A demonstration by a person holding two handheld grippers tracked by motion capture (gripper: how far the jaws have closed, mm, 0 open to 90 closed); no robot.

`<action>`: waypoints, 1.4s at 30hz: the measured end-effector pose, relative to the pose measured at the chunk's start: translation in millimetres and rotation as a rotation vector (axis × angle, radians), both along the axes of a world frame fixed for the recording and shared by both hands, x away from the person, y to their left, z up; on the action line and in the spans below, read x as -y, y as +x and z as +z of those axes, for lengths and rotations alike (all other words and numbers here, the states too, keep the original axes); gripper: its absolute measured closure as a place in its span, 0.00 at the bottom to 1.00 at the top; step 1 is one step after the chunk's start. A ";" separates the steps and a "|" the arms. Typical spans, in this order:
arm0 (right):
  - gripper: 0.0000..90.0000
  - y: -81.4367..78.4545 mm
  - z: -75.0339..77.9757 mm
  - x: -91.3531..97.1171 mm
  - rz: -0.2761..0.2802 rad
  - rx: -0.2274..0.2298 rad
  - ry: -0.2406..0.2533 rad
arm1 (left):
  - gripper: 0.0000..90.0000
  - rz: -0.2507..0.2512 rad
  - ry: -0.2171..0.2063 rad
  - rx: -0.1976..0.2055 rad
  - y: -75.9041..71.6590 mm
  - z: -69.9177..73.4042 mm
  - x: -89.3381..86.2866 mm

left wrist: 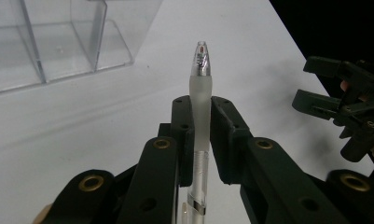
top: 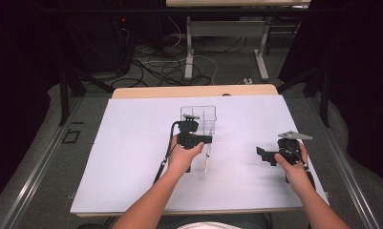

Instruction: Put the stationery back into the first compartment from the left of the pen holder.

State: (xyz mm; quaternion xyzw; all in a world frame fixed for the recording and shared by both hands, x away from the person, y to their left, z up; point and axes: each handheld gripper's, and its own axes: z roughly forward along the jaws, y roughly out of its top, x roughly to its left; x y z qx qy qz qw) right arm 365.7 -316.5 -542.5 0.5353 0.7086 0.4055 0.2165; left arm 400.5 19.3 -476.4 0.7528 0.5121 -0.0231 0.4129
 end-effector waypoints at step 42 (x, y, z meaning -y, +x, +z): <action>0.00 -1.5 -2.6 2.0 0.018 -0.013 0.004 | 0.89 0.126 0.067 0.429 72.0 82.4 -20.0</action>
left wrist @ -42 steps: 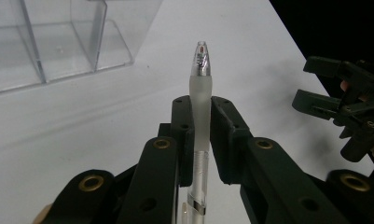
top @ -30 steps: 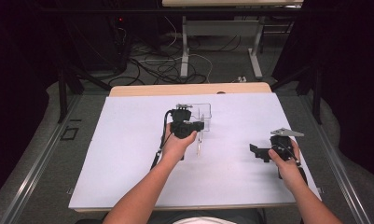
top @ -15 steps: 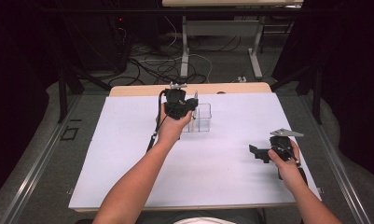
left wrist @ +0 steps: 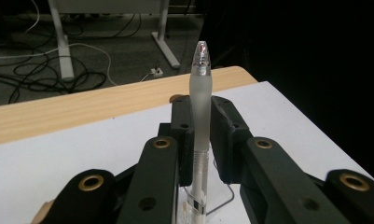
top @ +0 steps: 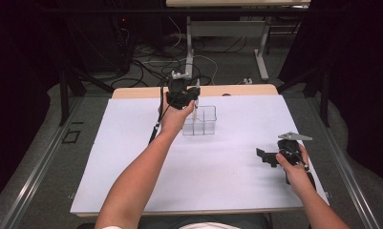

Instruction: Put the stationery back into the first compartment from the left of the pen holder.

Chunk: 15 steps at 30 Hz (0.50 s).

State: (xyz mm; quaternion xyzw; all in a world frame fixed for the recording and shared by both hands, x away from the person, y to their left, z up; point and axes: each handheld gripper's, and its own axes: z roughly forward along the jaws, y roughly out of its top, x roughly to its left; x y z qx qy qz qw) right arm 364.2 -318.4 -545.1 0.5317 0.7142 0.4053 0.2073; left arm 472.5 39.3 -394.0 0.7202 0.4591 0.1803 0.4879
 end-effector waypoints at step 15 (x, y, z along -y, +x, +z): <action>0.00 0.5 -1.2 -0.3 0.004 0.000 -0.002 | 0.89 0.055 0.061 0.029 21.3 -2.2 -1.3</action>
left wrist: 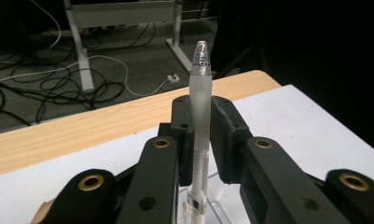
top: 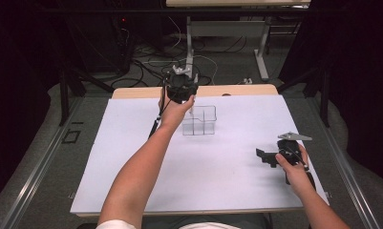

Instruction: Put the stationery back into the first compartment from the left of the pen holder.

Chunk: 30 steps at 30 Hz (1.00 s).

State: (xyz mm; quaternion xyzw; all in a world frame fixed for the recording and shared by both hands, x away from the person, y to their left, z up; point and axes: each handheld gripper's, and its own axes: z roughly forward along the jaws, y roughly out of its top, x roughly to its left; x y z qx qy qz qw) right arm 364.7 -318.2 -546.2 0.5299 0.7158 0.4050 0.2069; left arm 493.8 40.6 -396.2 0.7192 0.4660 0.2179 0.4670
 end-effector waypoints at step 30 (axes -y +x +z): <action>0.00 0.2 -1.6 -2.3 0.010 -0.009 -0.003 | 0.89 0.057 0.051 -0.043 13.1 -38.2 -14.7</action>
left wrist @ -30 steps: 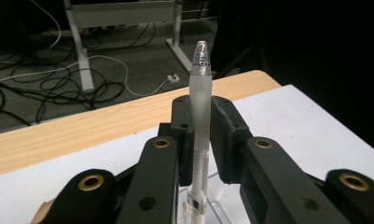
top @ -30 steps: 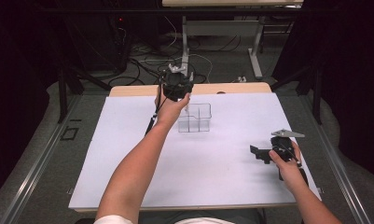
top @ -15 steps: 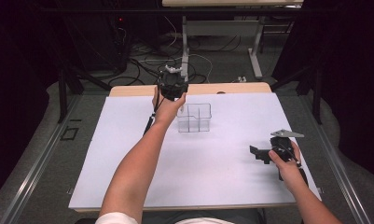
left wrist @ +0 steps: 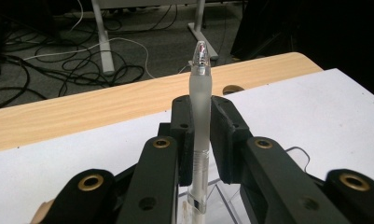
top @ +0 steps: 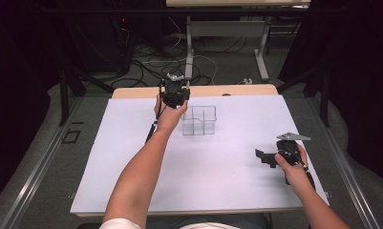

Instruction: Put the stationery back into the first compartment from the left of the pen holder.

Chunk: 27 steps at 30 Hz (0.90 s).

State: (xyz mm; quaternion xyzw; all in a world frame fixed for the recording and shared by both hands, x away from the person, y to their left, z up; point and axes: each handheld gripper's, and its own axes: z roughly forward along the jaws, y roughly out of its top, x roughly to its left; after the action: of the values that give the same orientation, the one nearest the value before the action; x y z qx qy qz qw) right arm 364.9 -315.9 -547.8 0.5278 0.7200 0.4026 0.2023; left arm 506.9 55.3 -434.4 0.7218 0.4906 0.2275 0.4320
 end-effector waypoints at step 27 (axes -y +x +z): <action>0.00 0.7 -1.6 -1.7 0.016 -0.003 -0.015 | 0.81 -0.039 -0.033 -0.023 -19.2 -22.5 -2.8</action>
State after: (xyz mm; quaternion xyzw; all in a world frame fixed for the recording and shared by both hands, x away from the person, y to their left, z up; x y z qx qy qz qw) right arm 365.6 -314.1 -549.4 0.5212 0.7274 0.3981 0.2020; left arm 487.7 58.1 -456.9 0.7266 0.4848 0.2027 0.4426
